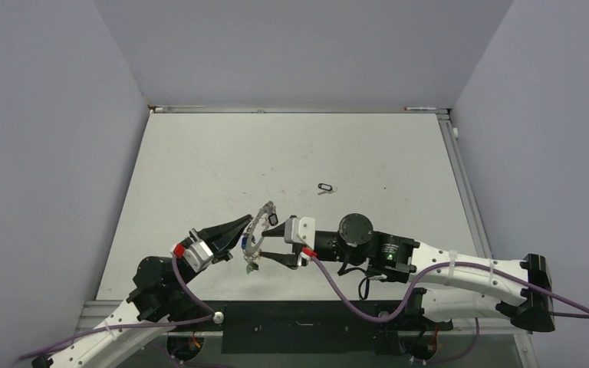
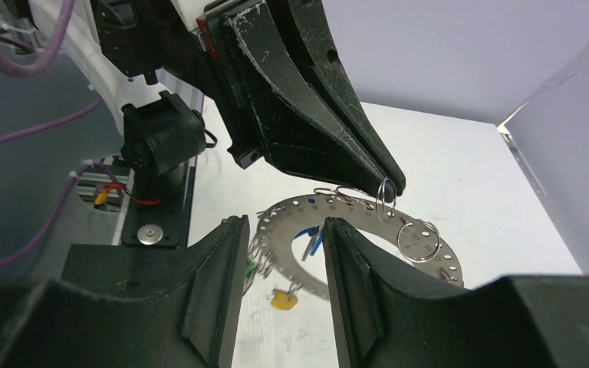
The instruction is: Put the keys on the keyring
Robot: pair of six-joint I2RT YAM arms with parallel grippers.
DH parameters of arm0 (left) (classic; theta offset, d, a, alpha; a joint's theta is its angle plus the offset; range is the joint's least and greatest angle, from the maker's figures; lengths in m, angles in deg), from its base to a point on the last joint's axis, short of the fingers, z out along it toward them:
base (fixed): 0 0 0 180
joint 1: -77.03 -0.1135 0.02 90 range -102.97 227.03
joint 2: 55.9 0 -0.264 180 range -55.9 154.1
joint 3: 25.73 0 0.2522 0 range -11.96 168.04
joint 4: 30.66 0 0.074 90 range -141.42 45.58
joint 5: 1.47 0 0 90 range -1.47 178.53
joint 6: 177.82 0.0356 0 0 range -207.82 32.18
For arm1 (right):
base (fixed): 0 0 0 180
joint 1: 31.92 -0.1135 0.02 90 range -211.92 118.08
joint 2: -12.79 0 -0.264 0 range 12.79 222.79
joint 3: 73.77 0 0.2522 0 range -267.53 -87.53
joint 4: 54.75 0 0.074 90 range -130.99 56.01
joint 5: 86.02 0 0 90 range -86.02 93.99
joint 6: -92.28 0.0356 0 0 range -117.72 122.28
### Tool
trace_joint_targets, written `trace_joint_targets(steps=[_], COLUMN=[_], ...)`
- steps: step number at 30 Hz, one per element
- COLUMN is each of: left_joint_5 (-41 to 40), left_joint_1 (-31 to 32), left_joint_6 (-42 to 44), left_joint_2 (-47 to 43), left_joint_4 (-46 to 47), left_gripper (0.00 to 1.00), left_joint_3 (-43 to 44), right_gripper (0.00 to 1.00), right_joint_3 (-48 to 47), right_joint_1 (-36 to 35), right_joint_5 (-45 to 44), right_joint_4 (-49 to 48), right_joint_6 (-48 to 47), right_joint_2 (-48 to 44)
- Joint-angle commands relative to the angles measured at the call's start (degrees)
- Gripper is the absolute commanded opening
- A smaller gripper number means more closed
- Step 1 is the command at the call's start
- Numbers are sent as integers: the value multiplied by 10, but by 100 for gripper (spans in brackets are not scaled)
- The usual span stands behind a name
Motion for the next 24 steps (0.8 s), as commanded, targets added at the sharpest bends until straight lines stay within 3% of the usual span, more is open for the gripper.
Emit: trace_joint_targets(steps=[1,24], left_joint_5=[-2,25], left_joint_1=[-8,-39], left_joint_6=[-37,-62], left_joint_2=[5,4], left_joint_4=[78,95], left_gripper=[0,0], left_joint_3=[2,-9], right_gripper=[41,33], right_joint_3=[-13,-43], right_joint_1=[-17,-19], right_joint_5=[-63,-131], right_joint_4=[-59,-97], right_joint_6=[-59,-145], right_joint_2=[25,63])
